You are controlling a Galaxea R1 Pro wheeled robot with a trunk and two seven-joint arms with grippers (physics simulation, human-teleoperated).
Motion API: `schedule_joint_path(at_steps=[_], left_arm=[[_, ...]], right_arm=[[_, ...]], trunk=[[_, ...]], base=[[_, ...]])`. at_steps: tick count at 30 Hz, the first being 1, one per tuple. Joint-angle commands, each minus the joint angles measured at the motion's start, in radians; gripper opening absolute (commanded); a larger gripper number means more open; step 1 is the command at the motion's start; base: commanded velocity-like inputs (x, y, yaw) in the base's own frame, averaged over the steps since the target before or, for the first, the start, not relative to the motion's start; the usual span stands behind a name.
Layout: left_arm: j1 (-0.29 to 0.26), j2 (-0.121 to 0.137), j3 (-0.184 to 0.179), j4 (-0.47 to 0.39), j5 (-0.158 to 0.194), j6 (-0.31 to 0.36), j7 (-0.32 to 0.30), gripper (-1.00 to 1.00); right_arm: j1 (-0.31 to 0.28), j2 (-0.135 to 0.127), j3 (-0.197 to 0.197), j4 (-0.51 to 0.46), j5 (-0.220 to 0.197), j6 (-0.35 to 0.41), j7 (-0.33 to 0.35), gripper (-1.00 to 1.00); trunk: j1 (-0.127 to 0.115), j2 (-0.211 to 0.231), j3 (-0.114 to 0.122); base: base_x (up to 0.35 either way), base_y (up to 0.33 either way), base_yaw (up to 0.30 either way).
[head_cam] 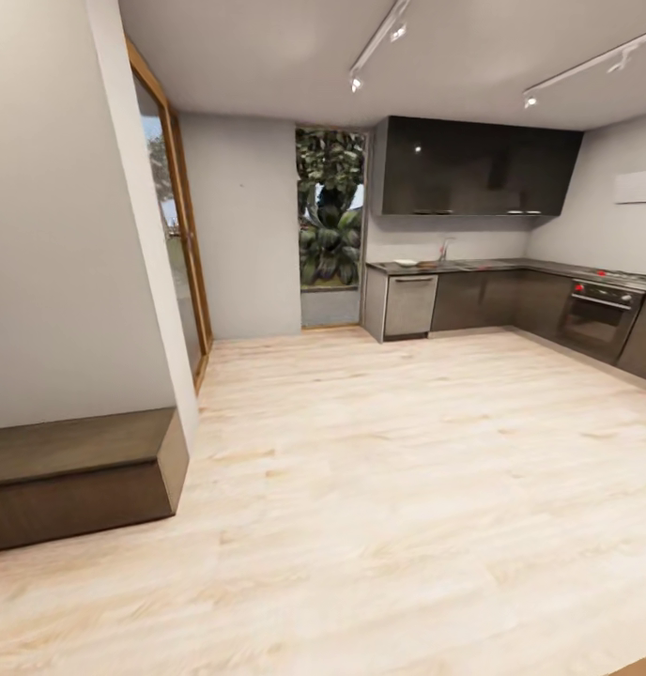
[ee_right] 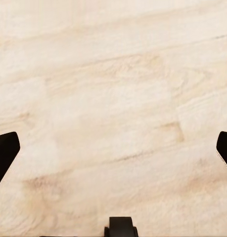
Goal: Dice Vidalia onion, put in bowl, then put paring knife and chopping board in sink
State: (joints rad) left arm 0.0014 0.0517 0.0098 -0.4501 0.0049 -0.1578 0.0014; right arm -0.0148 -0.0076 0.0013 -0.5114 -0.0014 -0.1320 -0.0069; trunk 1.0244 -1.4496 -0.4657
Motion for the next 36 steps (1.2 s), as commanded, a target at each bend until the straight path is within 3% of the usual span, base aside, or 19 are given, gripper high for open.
schedule_joint_path(at_steps=[1,28,36], left_arm=[[0.000,0.000,0.001,-0.001,0.001,-0.002,0.000,1.00],[0.000,0.000,0.000,0.005,0.001,-0.002,0.000,1.00],[0.000,0.000,0.001,0.015,0.001,-0.002,0.000,1.00]], right_arm=[[0.000,0.000,0.000,0.001,0.000,-0.003,-0.001,1.00],[-0.001,-0.001,-0.001,0.001,-0.002,-0.003,-0.001,1.00],[0.000,-0.002,-0.001,0.001,-0.002,-0.003,-0.001,1.00]], trunk=[[0.001,0.000,-0.001],[0.001,0.000,-0.001],[0.001,0.000,0.001]], base=[[0.324,-0.013,0.000],[0.324,-0.058,0.000],[0.324,-0.002,-0.178]])
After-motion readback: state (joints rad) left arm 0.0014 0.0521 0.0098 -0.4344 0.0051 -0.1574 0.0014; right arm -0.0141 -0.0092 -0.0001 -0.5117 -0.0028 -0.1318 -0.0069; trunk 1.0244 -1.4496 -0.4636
